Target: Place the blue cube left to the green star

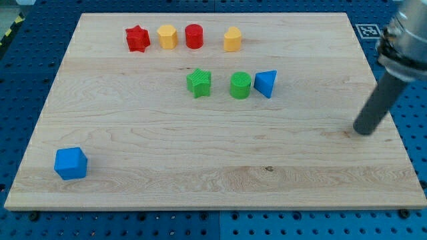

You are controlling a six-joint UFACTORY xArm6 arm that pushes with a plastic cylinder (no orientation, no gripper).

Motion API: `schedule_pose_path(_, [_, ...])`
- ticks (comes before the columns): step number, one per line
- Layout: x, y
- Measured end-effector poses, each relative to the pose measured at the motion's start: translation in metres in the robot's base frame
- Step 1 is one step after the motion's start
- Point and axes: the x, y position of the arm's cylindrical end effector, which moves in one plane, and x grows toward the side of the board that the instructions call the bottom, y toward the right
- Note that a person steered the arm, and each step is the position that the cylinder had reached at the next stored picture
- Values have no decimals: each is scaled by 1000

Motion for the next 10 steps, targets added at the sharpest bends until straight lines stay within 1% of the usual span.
schedule_pose_path(1, [37, -56])
schedule_pose_path(5, [44, -409])
schedule_pose_path(6, [63, -457])
schedule_pose_path(7, [91, -467])
schedule_pose_path(8, [95, -465])
schedule_pose_path(10, [88, -494])
